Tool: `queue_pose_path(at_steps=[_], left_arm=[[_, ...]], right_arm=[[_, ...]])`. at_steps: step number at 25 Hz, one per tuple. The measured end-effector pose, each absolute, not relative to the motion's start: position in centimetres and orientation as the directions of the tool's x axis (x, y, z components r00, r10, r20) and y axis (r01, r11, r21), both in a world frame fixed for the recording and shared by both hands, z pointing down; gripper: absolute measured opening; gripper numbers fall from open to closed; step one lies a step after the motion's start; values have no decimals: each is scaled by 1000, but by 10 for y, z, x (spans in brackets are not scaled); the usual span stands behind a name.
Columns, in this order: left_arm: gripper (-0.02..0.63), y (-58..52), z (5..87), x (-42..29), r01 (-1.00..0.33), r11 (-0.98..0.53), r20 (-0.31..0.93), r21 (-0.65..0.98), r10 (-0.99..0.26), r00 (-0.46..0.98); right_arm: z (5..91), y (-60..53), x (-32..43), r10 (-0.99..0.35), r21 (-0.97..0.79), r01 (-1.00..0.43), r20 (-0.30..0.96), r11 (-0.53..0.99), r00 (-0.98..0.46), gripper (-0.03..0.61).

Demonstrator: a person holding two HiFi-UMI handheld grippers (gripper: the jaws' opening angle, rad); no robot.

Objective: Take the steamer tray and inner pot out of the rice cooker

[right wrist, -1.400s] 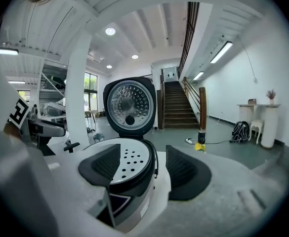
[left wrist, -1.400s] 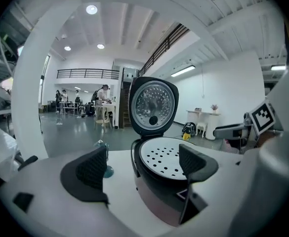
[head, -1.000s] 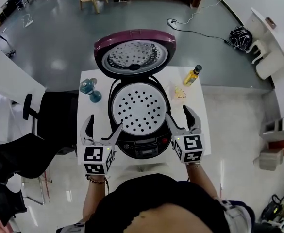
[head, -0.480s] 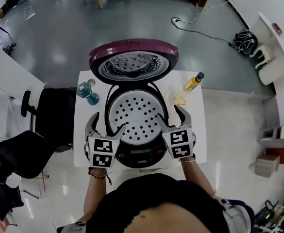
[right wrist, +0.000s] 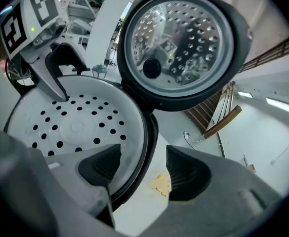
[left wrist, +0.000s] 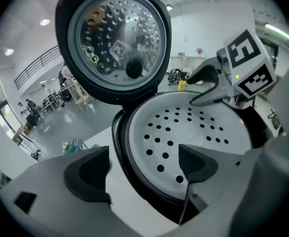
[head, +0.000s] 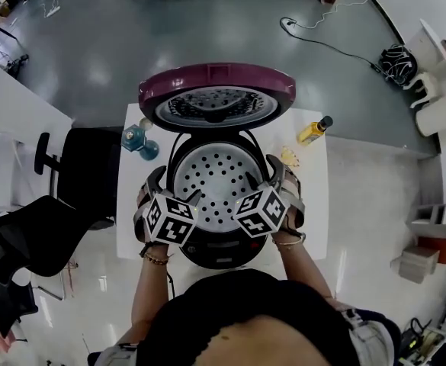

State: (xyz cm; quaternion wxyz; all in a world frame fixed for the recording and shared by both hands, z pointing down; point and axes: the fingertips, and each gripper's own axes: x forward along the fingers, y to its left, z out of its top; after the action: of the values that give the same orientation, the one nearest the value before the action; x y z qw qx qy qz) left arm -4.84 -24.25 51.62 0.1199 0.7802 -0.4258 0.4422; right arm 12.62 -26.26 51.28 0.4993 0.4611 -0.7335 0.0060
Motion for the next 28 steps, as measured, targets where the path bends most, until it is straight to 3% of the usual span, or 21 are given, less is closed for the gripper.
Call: queue_pose_path(at_steps=[3,7,13,17,23,25,27,28], left_arm=[[436,-248,532,-54,-724,-643,837,-248,-519,174],[435,-258,532,-64,-755,-608,834,-244,-529,156],[435,-261,529,-68,-749,-601,827,-277,-546,133],[434,-260,525,-69,-745,-604,821,-283,-554,136],[426,-258,511,-50,-754,-617,793,-226,-566,225],[382,-254,507,-44,-747,-630,788,-212,-562,251],[285,-250,501,-41,-754,-630,776,-183,-564,283],[266,-249,498,-41,-761,-627,769,-165,-565,299]], right_arm=[[530,-266,129,-628,485,-624,778,613,-12,275],[529,-271,128,-634,508,-593,773,625,-5,273],[513,-268,128,-692,519,-633,721,574,-36,247],[495,-264,120,-728,496,-666,678,557,-104,122],[458,-269,129,-784,374,-789,585,486,-206,79],[441,-267,130,-795,253,-846,537,469,-281,54],[429,-262,131,-803,142,-878,490,457,-338,32],[425,-260,132,-808,110,-885,471,453,-355,30]])
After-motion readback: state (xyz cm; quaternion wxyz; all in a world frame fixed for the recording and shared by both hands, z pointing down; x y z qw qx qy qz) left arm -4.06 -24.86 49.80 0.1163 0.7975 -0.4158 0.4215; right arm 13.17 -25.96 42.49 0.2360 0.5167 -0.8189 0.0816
